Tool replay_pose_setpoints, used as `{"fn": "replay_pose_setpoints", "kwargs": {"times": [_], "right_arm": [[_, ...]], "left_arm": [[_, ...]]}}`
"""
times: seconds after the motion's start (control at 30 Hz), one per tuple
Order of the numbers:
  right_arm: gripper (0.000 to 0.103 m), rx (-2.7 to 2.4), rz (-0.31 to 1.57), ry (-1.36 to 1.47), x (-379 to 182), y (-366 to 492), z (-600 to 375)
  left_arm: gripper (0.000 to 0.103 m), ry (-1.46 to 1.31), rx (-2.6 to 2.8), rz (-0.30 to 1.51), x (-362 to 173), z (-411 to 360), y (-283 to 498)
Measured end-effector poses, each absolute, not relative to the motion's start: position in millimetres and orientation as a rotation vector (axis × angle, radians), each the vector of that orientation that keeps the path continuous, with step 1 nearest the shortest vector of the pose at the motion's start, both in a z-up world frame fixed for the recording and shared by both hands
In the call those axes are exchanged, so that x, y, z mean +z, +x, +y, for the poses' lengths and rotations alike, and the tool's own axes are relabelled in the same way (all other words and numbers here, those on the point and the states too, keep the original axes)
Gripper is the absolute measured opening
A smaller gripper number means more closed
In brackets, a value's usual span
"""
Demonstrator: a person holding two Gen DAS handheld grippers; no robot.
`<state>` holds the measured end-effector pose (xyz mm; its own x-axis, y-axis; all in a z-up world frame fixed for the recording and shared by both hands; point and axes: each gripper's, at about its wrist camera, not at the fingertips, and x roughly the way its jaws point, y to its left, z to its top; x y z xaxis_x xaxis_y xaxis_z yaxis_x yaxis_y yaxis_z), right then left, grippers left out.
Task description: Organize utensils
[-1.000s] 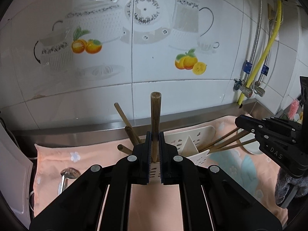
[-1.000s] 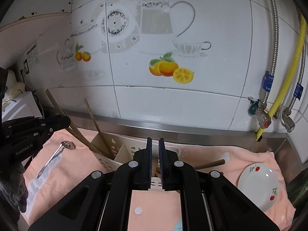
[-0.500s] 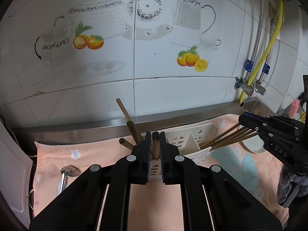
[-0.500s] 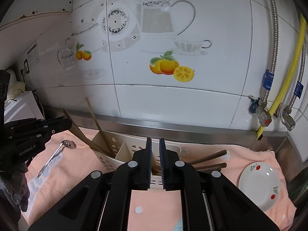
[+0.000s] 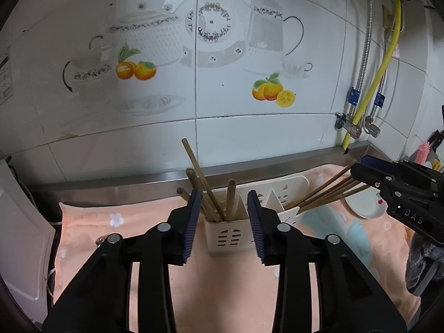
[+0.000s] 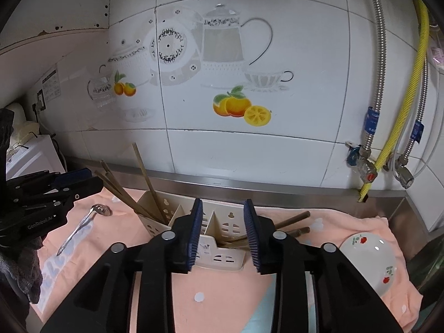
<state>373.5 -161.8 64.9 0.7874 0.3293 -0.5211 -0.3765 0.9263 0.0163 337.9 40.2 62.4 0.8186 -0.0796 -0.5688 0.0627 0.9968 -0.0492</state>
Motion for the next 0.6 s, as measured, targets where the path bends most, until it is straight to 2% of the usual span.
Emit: {"fn": "replay_pose_setpoints", "kwargs": {"times": [0.03, 0.43, 0.53, 0.6], "right_arm": [[0.035, 0.380, 0.542, -0.090, 65.7, 371.8, -163.0], [0.056, 0.371, 0.519, -0.073, 71.1, 329.3, -177.9], [0.061, 0.368, 0.520, -0.081, 68.0, 317.2, -178.2], [0.065, 0.366, 0.517, -0.087, 66.1, 308.7, -178.0]], "left_arm": [[0.045, -0.028, -0.072, 0.603, 63.3, 40.4, 333.6], [0.066, -0.046, -0.054, 0.593, 59.3, 45.4, 290.1], [0.077, -0.058, -0.047, 0.588, 57.8, 48.9, 277.7], [0.079, -0.061, -0.049, 0.583, 57.7, 50.7, 269.9]]}}
